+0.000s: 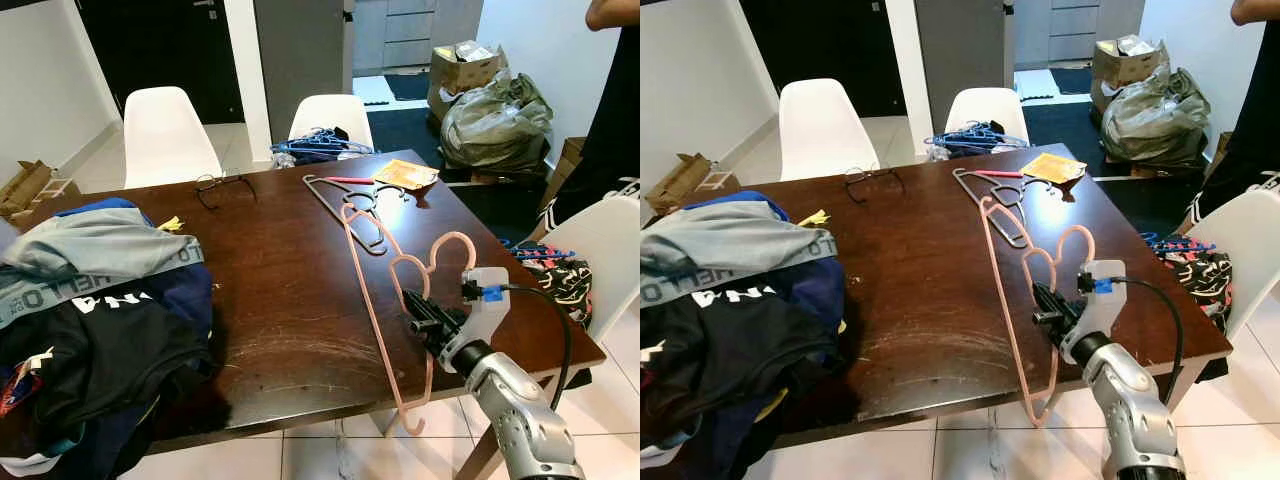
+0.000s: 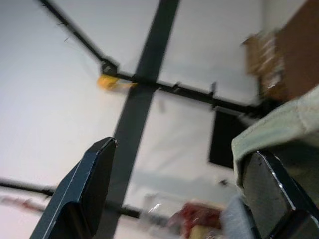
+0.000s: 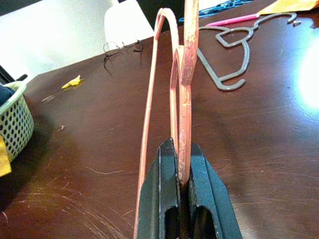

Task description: Hang hanger

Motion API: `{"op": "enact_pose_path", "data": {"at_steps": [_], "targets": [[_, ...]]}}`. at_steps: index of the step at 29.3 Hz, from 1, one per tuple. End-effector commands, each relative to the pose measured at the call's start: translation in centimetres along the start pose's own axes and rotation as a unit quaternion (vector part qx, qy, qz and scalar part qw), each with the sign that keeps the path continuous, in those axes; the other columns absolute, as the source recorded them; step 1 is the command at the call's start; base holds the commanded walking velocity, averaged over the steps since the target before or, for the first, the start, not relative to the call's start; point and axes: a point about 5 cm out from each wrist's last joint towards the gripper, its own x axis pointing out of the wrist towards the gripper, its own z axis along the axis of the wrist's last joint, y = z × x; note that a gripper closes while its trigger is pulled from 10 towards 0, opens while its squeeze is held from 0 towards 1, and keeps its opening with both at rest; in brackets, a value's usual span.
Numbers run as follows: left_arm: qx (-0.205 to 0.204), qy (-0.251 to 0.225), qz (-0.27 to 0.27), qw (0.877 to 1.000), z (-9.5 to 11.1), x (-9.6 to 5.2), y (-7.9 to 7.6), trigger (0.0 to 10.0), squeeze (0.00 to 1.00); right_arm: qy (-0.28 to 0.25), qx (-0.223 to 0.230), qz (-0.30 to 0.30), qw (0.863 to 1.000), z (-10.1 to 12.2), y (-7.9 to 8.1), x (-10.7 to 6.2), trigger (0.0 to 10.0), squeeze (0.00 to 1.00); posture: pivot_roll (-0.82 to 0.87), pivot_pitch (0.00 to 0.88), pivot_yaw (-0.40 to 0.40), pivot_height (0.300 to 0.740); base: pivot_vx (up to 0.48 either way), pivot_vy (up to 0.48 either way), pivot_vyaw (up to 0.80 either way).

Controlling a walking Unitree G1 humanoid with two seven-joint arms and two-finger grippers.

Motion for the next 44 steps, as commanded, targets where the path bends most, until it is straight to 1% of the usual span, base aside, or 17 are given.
{"op": "enact_pose_path", "data": {"at_steps": [1, 6, 8, 9, 11, 14, 16, 17, 19, 21, 22, 24, 28, 30, 32, 36, 44], "targets": [[0.019, 0.003, 0.024, 1.000, -0.4, 0.2, 0.9, 10.0, 0.00, 0.014, 0.005, -0.005, 1.000, -0.7, 0.0, 0.1, 10.0, 0.00, 0.03, 0.000, 0.056, 0.731, 0.000, 0.000, 0.00], [0.002, -0.008, 0.029, 1.000, 0.1, 0.1, 0.6, 10.0, 0.00, 0.015, 0.004, -0.005, 1.000, -0.7, -0.1, 0.1, 10.0, 0.00, 0.03, 0.000, 0.056, 0.731, 0.000, 0.000, 0.00], [-0.053, -0.029, -0.045, 0.997, 1.8, -1.0, -3.0, 10.0, 0.00, 0.017, 0.003, -0.005, 1.000, -0.7, -0.2, 0.1, 10.0, 0.00, 0.03, 0.000, 0.054, 0.731, 0.000, 0.000, 0.00], [-0.053, -0.029, -0.045, 0.997, 1.8, -1.0, -3.0, 10.0, 0.00, 0.017, 0.003, -0.005, 1.000, -0.7, -0.2, 0.1, 10.0, 0.00, 0.03, 0.000, 0.054, 0.731, 0.000, 0.000, 0.00], [-0.088, -0.055, -0.118, 0.988, 3.5, -2.4, -6.0, 10.0, 0.00, 0.019, 0.001, -0.004, 1.000, -0.7, -0.2, 0.1, 10.0, 0.00, 0.03, 0.000, 0.049, 0.731, 0.000, 0.000, 0.00], [-0.095, -0.064, -0.144, 0.983, 4.1, -3.1, -7.0, 10.0, 0.00, 0.019, 0.001, -0.004, 1.000, -0.8, -0.2, 0.1, 10.0, 0.00, 0.03, 0.000, 0.052, 0.731, 0.000, 0.000, 0.00], [-0.111, -0.078, -0.202, 0.970, 5.3, -6.0, -9.7, 10.0, 0.00, 0.022, 0.001, -0.002, 1.000, -0.8, -0.2, 0.1, 10.0, 0.00, 0.03, 0.000, 0.055, 0.731, 0.000, 0.000, 0.00], [-0.111, -0.078, -0.202, 0.970, 5.3, -6.0, -9.7, 10.0, 0.00, 0.022, 0.001, -0.002, 1.000, -0.8, -0.2, 0.1, 10.0, 0.00, 0.03, 0.000, 0.055, 0.731, 0.000, 0.000, 0.00], [-0.129, -0.069, -0.218, 0.965, 5.7, -8.3, -10.6, 10.0, 0.00, 0.025, 0.000, -0.001, 1.000, -0.9, -0.2, 0.1, 10.0, 0.00, 0.05, 0.000, 0.055, 0.731, 0.000, 0.000, 0.00], [-0.136, -0.038, -0.193, 0.971, 4.8, -9.0, -9.7, 10.0, 0.00, 0.028, 0.001, 0.001, 1.000, -1.0, -0.2, 0.1, 10.0, 0.00, 0.06, 0.000, 0.047, 0.731, 0.000, 0.000, 0.00], [-0.122, -0.010, -0.151, 0.981, 3.5, -8.7, -8.0, 10.0, 0.00, 0.033, 0.004, 0.004, 0.999, -1.1, -0.2, 0.2, 10.0, 0.00, 0.08, 0.000, 0.036, 0.731, 0.000, 0.000, 0.00], [-0.122, -0.010, -0.151, 0.981, 3.5, -8.7, -8.0, 10.0, 0.00, 0.033, 0.004, 0.004, 0.999, -1.1, -0.2, 0.2, 10.0, 0.00, 0.08, 0.000, 0.036, 0.731, 0.000, 0.000, 0.00], [-0.094, -0.003, -0.074, 0.993, 2.7, -8.0, -4.8, 10.0, 0.00, 0.042, 0.006, 0.015, 0.999, -1.4, 0.0, 0.4, 10.0, 0.00, 0.10, 0.000, 0.010, 0.731, 0.000, 0.000, 0.00], [-0.094, -0.003, -0.074, 0.993, 2.7, -8.0, -4.8, 10.0, 0.00, 0.042, 0.006, 0.015, 0.999, -1.4, 0.0, 0.4, 10.0, 0.00, 0.10, 0.000, 0.010, 0.731, 0.000, 0.000, 0.00], [-0.082, -0.008, -0.005, 0.997, 2.8, -7.6, -1.9, 10.0, 0.00, 0.050, 0.008, 0.027, 0.998, -1.6, 0.2, 0.7, 10.0, 0.00, 0.12, 0.000, -0.009, 0.731, 0.000, 0.000, 0.00], [-0.083, -0.006, 0.043, 0.996, 3.0, -7.9, 0.2, 10.0, 0.00, 0.057, 0.011, 0.037, 0.998, -1.7, 0.4, 0.8, 10.0, 0.00, 0.13, 0.000, -0.028, 0.731, 0.000, 0.000, 0.00], [-0.104, -0.005, 0.033, 0.994, 3.7, -9.6, -0.3, 10.0, 0.00, 0.065, 0.014, 0.045, 0.997, -1.9, 0.5, 0.9, 10.0, 0.00, 0.15, 0.000, -0.041, 0.731, 0.000, 0.000, 0.00]]}}
